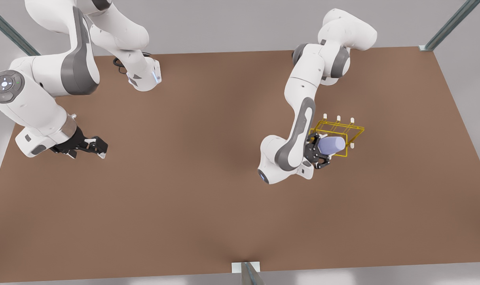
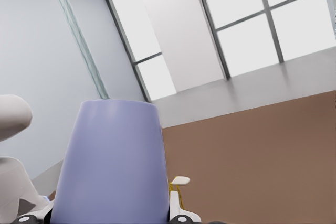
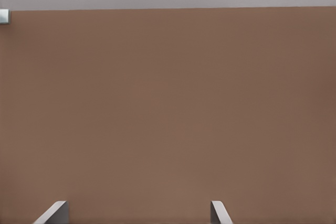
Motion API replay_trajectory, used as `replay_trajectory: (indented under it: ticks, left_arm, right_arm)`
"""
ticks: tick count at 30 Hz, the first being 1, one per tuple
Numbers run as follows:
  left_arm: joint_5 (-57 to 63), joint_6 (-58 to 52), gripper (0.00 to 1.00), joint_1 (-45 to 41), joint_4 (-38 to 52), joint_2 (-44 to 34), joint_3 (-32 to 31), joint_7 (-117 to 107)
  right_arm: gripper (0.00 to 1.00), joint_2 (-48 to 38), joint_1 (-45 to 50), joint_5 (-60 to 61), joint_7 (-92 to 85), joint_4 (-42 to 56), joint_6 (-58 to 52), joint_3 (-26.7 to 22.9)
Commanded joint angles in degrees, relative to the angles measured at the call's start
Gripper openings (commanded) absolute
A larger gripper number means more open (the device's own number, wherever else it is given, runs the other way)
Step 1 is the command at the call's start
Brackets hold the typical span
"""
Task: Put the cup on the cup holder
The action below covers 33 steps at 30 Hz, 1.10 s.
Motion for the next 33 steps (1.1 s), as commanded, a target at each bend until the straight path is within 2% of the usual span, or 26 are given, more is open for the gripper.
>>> replay_trajectory:
  ticks: [1, 15, 27, 33]
  left_arm:
    - [1.4, 2.2, 0.78, 0.3, 0.0, 0.3, 0.0, -4.5]
    - [-1.6, -0.5, 0.78, -0.8, -5.3, 0.0, -0.7, -13.6]
    - [-1.6, 1.3, 0.78, -1.6, -13.9, -2.4, -0.7, -18.2]
    - [-0.9, 1.5, 0.79, -1.3, -14.0, -2.4, -0.7, -18.9]
  right_arm:
    - [1.0, -0.1, 0.0, 0.0, 0.2, 0.1, -0.3, 0.0]
    - [1.0, 0.1, -0.3, 0.0, -0.2, -0.5, -0.1, 0.0]
    - [1.0, 0.2, -0.3, -0.1, -0.2, -0.5, 0.1, 0.0]
    - [1.0, 0.3, -0.3, -0.1, -0.2, -0.5, 0.1, 0.0]
